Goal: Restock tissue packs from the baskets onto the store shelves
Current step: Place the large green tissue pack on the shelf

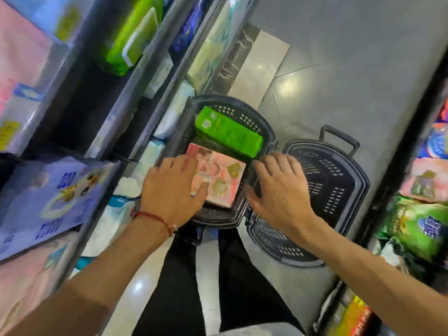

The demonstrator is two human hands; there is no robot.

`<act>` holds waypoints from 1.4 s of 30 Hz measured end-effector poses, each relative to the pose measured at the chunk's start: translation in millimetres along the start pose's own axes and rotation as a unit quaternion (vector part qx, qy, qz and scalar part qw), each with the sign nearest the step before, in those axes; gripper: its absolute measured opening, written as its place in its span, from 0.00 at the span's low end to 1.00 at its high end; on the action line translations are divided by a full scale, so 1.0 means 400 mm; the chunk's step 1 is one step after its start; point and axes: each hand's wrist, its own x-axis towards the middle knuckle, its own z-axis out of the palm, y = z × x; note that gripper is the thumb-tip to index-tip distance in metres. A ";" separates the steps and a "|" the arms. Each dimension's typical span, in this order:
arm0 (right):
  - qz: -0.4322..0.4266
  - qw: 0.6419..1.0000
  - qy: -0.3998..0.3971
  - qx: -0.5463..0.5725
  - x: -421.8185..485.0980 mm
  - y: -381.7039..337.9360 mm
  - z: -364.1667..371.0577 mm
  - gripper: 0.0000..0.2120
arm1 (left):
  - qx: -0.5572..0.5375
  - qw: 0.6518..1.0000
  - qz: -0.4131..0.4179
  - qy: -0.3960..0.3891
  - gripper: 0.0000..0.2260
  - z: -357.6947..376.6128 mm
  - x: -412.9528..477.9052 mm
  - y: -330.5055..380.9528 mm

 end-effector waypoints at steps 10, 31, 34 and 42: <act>0.077 0.994 -0.055 0.056 0.249 0.016 0.401 0.25 | -0.091 0.988 -0.069 -0.102 0.24 0.411 0.188 -0.110; 0.117 0.987 -0.070 0.085 0.531 0.148 0.748 0.61 | -0.206 0.910 -0.335 -0.129 0.55 0.841 0.325 0.003; 0.124 0.986 -0.054 0.100 0.528 0.153 0.756 0.57 | -0.193 0.916 -0.330 -0.121 0.56 0.850 0.320 -0.001; 0.110 0.987 -0.045 0.106 0.505 0.157 0.737 0.51 | -0.190 0.920 -0.318 -0.131 0.55 0.841 0.322 -0.002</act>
